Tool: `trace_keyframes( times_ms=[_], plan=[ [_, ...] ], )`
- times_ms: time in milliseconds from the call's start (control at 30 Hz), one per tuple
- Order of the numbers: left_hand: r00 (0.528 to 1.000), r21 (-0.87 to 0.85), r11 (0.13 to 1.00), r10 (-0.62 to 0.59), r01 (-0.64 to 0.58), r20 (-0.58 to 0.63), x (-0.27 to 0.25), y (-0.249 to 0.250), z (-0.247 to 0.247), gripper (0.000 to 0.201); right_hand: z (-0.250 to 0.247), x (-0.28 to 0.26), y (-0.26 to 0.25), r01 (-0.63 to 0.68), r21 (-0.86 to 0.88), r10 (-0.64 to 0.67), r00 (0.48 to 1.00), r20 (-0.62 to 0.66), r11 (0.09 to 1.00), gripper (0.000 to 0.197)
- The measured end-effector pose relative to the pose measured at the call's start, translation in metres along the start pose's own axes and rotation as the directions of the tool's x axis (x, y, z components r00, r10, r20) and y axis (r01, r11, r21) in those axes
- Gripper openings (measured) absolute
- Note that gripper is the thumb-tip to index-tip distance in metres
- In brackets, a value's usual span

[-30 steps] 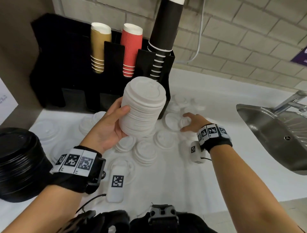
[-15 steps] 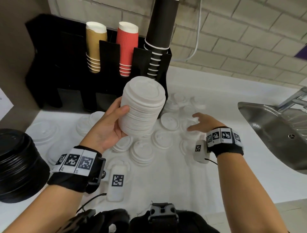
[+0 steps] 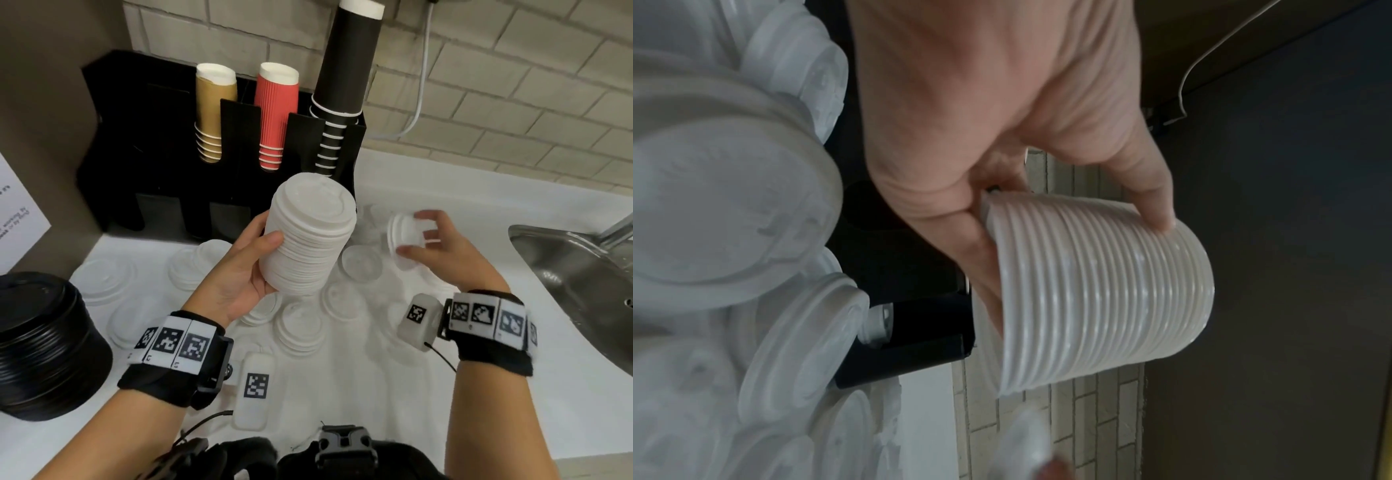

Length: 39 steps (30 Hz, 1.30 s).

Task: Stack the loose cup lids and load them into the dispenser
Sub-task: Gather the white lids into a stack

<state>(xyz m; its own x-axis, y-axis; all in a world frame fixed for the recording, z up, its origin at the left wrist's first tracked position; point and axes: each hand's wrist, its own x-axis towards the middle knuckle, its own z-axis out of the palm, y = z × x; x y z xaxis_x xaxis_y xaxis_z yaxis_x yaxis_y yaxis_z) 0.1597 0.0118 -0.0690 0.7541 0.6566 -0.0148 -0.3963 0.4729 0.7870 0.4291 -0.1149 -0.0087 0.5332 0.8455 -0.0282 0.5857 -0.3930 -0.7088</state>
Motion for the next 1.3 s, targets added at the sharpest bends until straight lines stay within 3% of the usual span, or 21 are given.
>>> trace_keyframes(
  times_ms=[67,133,233,333,767,1000,1100,1200,1300],
  plan=[
    [1.000,0.008,1.000,-0.005,0.005,-0.012,0.001,-0.001,0.002,0.092,0.009,-0.018,-0.022,0.205,0.263,-0.194,0.979,-0.067,0.943,0.051],
    [1.000,0.016,1.000,-0.011,0.011,-0.028,0.003,-0.002,0.005,0.092,0.021,-0.031,-0.044,0.353,0.397,-0.332,0.935,-0.122,0.847,0.049],
    [0.998,0.030,0.999,-0.019,0.021,-0.061,0.004,-0.005,0.009,0.079,0.036,-0.040,-0.067,0.458,0.438,-0.417,0.888,-0.193,0.773,0.043],
    [0.997,0.030,0.999,-0.012,0.015,-0.080,0.004,-0.008,0.013,0.074,0.046,-0.043,-0.075,0.498,0.368,-0.433,0.867,-0.248,0.786,0.042],
    [0.998,0.093,0.994,-0.052,0.056,-0.046,0.006,-0.018,0.020,0.070,0.046,-0.042,-0.072,0.509,0.272,-0.475,0.861,-0.184,0.817,0.030],
    [0.998,0.073,0.996,-0.052,0.055,-0.042,0.009,-0.019,0.020,0.072,0.047,-0.039,-0.071,0.514,0.235,-0.486,0.857,-0.169,0.825,0.033],
    [0.998,0.063,0.997,-0.044,0.047,-0.041,0.010,-0.019,0.019,0.079,0.040,-0.036,-0.068,0.544,0.221,-0.517,0.838,-0.174,0.809,0.045],
    [0.999,0.027,0.999,-0.022,0.023,-0.040,0.012,-0.014,0.016,0.095,0.021,-0.018,-0.054,0.484,0.340,-0.397,0.869,-0.294,0.806,0.036],
    [0.999,0.013,1.000,0.014,-0.014,-0.049,0.013,-0.008,0.011,0.095,0.003,0.021,-0.025,0.251,0.353,-0.135,0.937,-0.322,0.901,0.026]
  ],
)
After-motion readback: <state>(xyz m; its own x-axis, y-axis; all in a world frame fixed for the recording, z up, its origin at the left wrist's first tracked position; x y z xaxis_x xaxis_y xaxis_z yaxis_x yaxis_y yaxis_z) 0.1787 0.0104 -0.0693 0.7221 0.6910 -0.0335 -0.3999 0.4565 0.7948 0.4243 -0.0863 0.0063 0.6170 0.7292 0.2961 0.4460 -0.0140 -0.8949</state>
